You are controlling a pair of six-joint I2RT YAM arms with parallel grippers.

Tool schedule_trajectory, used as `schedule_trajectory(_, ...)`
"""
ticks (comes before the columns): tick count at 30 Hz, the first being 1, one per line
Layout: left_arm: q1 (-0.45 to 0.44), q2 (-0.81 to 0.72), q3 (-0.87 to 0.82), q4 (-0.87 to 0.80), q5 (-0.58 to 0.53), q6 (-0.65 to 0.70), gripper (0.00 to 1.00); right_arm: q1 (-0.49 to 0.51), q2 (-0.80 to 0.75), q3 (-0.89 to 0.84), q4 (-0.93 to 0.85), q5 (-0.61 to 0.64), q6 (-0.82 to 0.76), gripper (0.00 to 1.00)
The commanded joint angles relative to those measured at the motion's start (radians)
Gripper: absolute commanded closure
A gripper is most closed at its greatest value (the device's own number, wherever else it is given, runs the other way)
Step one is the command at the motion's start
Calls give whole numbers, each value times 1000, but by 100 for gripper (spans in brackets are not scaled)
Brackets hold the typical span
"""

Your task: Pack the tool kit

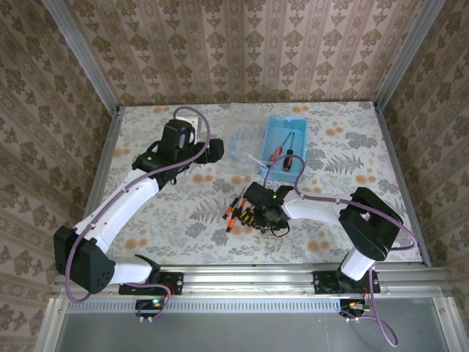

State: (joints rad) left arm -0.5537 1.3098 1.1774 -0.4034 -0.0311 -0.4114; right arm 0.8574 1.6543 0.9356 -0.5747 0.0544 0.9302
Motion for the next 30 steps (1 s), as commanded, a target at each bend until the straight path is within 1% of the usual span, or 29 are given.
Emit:
schedule_trajectory(1,-7,5,-5,8,-7,-1,0,-11,-12,-15,-25,56,34,70)
schedule_trajectory(6,-9,3,-4,8,-9,1,0,-33,-16,-26,-33,85,46,73)
schedule_trajectory(15,-12,5,-5,7,-18,6,0,-54,-24,-37,-33,92,17,78)
schedule_trajectory(23,-12,9,-5,8,-21,8,0,-58,-90,-32,-74,138,-17,79)
schedule_trajectory(30,-12,20,-2,6,-10,6,0,-57,-150,-21,-112,119,-40,79)
